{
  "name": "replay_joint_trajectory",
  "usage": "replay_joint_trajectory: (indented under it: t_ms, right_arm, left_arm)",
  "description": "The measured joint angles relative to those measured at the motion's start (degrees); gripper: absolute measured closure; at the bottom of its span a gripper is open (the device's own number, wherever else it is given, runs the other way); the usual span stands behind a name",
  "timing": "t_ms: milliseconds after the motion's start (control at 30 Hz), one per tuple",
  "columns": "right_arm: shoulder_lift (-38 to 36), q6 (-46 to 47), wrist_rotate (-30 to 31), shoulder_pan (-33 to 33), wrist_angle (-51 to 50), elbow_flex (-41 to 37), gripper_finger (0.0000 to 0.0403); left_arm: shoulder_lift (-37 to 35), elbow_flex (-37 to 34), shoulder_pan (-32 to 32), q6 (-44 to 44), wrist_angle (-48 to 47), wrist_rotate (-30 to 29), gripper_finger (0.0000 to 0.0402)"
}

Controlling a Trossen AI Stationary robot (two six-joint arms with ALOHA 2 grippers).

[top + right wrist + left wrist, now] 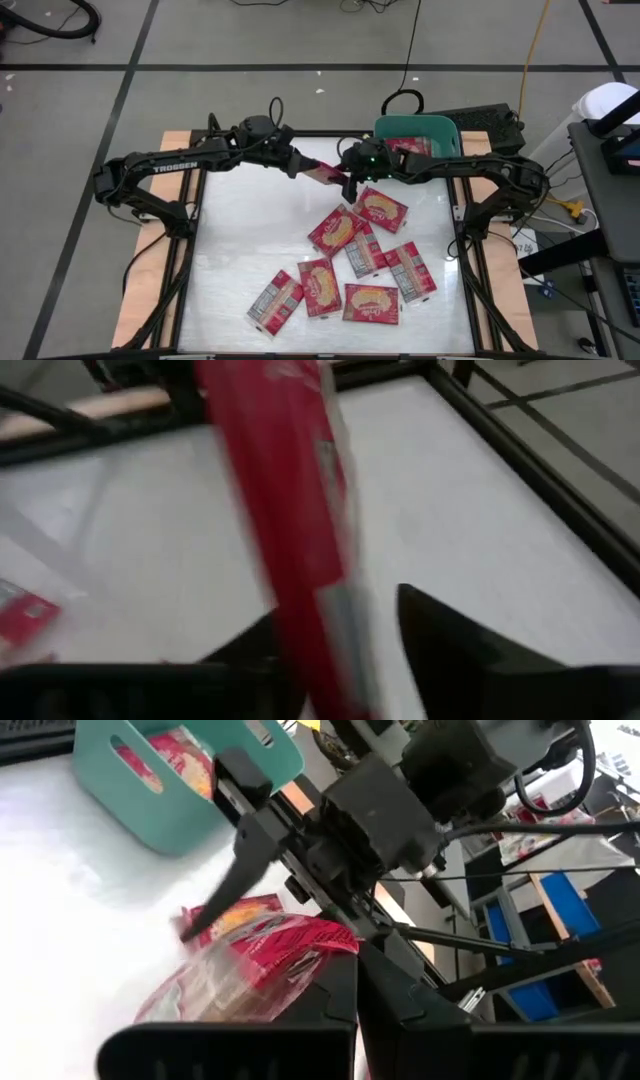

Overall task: Sort popcorn bags into baskets
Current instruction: Put the red popcorn bag into the green bin

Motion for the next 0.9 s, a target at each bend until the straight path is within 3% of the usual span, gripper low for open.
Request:
replay_joint_trajectory:
  t_ms: [200,400,667,800,900]
  right_arm:
    - [0.0,4.5,-6.6,-0.3,-0.6,0.0,0.0387]
    - [-2.0,7.9,-8.4,-0.4,-2.7,-0.1,0.0368]
    - [-8.3,9.0,-12.9,-0.4,-15.0,0.0,0.0391]
    - [-11.5,11.1,-15.4,-0.4,-19.7,0.0,0.0392]
    - [-13.4,12.5,-16.4,-0.4,-22.2,0.0,0.0388]
  left_arm:
    - [0.0,0.0,0.0,3.8,0.0,-0.1,0.0391]
    - [-1.9,0.0,-0.1,8.5,-0.6,-2.3,0.0291]
    - [-4.7,0.1,0.7,17.6,-1.4,-13.4,0.0131]
    - [-4.2,0.1,1.4,18.7,-1.3,-13.4,0.0088]
    - [-2.9,0.1,1.2,19.8,-1.5,-10.6,0.0080]
